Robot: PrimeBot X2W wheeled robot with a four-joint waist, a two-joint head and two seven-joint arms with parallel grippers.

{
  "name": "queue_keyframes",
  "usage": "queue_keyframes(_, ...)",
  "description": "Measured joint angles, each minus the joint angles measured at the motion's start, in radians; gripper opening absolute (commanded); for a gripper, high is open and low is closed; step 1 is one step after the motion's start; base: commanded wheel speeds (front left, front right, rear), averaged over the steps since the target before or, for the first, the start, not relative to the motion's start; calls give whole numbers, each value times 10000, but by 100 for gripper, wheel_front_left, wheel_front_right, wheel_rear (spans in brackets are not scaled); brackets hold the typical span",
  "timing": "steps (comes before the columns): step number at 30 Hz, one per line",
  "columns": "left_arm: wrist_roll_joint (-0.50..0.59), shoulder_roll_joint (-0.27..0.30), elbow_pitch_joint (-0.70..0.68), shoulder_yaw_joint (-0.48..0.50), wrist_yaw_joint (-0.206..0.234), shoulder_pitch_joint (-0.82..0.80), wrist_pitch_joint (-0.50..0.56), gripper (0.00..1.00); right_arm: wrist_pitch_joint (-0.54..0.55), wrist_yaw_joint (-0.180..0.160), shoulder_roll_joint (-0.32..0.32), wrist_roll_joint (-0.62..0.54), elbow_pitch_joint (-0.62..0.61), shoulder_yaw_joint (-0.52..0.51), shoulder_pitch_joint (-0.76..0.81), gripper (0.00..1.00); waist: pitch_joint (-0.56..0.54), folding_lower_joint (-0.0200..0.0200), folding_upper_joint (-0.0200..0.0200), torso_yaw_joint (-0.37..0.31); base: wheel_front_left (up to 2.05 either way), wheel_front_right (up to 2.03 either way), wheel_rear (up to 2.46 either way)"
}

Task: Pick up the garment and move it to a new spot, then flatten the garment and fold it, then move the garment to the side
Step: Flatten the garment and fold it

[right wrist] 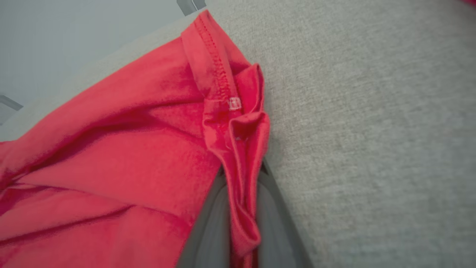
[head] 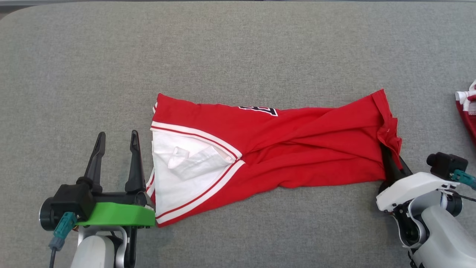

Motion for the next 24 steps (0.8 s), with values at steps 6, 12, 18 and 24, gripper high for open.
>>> queue_keyframes(6, 94, -23, -13, 94, -107, 6, 0, 100, -236, 6, -717, 102, -339, -1168, 815, 0, -14, 0, 1, -400, 0, 0, 0)
queue_keyframes(12, 174, -35, -25, 142, -174, 7, 0, 100, -240, -19, -754, -330, -1124, -2136, 1249, 0, 14, 0, 1, -770, 0, 0, 0)
queue_keyframes(18, 244, -46, 29, 134, -251, 0, 2, 100, -240, -29, -142, -1099, -3292, -1434, 1092, 0, 21, 0, 1, -952, 0, 0, 0)
queue_keyframes(24, 251, -50, 75, 65, -301, -15, 0, 100, 113, -29, 546, -1791, -5051, 56, 592, 0, 12, 0, 1, -902, 0, 0, 0)
